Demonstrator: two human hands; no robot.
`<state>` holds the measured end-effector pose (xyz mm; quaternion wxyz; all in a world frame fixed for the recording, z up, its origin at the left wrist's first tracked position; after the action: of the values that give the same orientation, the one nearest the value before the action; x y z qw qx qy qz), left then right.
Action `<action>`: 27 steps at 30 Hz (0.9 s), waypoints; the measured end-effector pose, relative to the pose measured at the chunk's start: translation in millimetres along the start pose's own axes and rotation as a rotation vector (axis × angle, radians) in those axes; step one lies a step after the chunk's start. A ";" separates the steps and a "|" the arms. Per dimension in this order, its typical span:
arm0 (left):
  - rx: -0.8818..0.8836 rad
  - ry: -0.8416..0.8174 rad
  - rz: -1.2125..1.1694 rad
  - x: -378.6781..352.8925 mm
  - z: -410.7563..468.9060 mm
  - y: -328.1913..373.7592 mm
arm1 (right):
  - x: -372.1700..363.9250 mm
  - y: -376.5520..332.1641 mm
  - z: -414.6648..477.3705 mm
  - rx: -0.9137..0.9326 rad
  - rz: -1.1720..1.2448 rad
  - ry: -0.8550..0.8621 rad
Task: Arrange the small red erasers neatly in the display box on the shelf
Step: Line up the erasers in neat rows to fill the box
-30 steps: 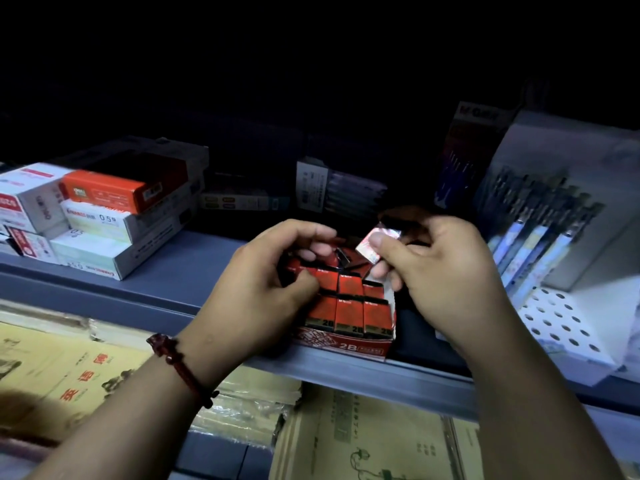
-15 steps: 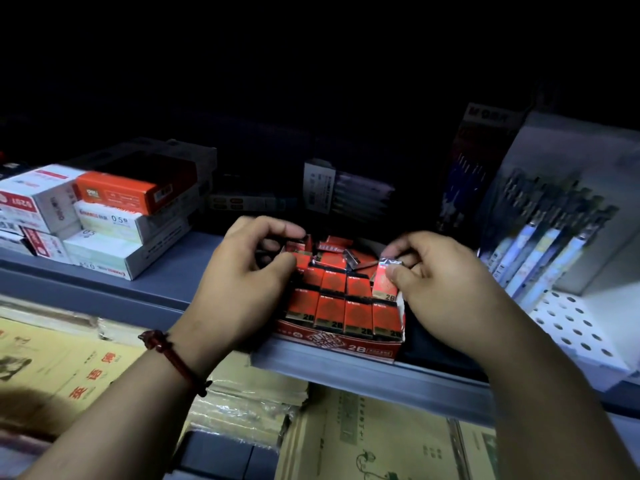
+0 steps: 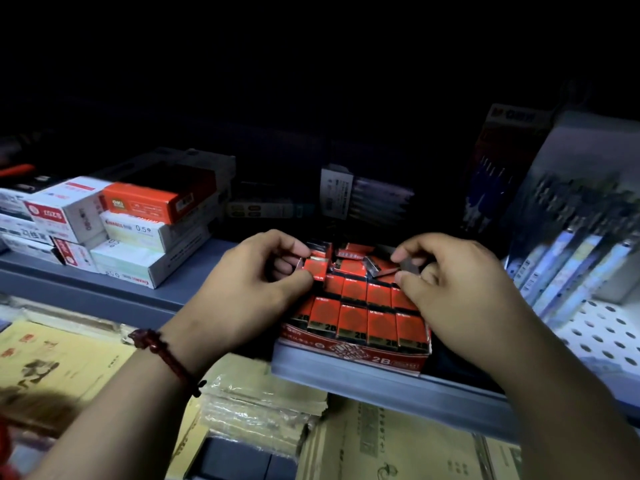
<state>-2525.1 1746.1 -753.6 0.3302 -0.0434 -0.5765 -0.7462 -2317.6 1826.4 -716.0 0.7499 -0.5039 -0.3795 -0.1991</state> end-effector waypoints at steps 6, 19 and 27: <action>-0.018 -0.011 -0.038 0.7 0.6 0.5 | -17.7 -29.0 -6.6 0.156 0.040 0.001; -0.016 0.070 -0.015 7.6 1.7 -8.1 | -44.2 -35.2 0.6 0.101 0.052 -0.114; -0.083 -0.090 -0.087 -5.7 1.9 -1.8 | -37.9 -27.0 0.0 0.025 0.135 -0.149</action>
<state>-2522.2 1750.6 -757.0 0.2691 -0.0652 -0.5605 -0.7805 -2360.0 1812.1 -728.9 0.7375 -0.5324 -0.4020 -0.1053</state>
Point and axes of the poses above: each hand's wrist, its own z-axis towards the middle knuckle, its own x-axis out of the back of the hand, y = z × x, the point moved 7 cm from there along z, towards the middle knuckle, and after that the axes turned 8 degrees about -x, right-handed, at the moved point
